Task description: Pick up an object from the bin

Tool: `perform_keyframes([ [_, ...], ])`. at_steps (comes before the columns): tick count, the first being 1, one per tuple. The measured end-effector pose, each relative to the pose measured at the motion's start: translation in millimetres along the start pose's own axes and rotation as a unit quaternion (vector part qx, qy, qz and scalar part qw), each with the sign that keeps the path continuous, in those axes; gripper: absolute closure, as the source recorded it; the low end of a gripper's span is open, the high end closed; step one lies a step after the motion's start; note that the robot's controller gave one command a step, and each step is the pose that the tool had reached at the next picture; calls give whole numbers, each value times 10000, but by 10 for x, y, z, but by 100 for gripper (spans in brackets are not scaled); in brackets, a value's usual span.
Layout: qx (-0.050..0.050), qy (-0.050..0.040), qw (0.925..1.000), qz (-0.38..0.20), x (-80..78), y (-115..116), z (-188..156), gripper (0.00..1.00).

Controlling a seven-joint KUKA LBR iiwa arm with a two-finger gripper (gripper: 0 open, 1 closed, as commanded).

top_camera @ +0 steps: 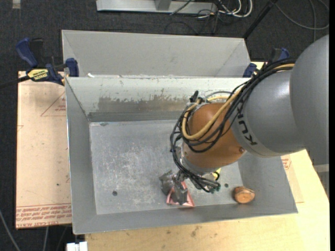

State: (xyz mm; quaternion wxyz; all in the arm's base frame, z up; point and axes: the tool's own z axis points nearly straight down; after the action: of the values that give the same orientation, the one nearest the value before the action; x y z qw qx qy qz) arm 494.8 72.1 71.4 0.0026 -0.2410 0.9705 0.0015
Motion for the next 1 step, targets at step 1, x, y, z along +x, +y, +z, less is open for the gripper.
perform_keyframes([
  [1, -1, 0, 10000, 0, 0, 0, 0, 100],
])
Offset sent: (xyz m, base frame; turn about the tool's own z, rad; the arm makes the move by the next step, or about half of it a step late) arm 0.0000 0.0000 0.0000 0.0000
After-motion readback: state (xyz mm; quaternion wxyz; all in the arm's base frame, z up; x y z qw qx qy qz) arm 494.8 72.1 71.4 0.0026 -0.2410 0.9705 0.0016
